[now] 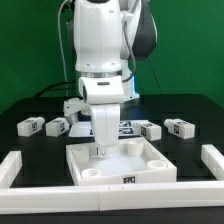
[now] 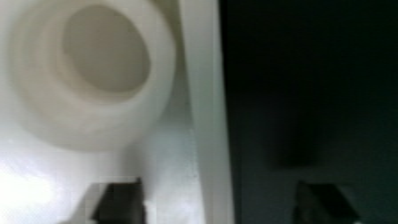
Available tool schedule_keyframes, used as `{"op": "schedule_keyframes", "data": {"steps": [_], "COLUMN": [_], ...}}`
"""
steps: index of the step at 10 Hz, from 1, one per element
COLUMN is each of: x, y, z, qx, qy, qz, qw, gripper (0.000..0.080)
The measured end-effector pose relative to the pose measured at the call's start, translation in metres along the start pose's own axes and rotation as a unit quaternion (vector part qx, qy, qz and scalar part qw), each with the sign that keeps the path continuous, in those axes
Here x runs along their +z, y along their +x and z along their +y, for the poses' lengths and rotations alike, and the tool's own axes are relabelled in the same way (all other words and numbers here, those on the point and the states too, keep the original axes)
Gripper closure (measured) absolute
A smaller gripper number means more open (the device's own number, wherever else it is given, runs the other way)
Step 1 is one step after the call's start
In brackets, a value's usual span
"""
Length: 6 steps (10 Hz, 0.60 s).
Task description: Assemble square table
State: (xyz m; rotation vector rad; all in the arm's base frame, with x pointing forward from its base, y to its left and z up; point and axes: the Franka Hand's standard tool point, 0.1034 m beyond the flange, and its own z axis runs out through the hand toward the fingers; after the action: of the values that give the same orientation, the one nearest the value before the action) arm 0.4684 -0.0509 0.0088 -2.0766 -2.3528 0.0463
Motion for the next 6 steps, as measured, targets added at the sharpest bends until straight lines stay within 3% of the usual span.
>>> {"op": "schedule_keyframes", "data": {"steps": [2, 6], "x": [0.0000, -0.0003], "y": [0.0000, -0.0005], "z": [0.0000, 0.0006], "qx": [0.000, 0.000], "qy": [0.000, -0.001], "qz": [0.000, 0.000], "qw": [1.000, 1.000], "gripper": [0.0726, 0.0743]}}
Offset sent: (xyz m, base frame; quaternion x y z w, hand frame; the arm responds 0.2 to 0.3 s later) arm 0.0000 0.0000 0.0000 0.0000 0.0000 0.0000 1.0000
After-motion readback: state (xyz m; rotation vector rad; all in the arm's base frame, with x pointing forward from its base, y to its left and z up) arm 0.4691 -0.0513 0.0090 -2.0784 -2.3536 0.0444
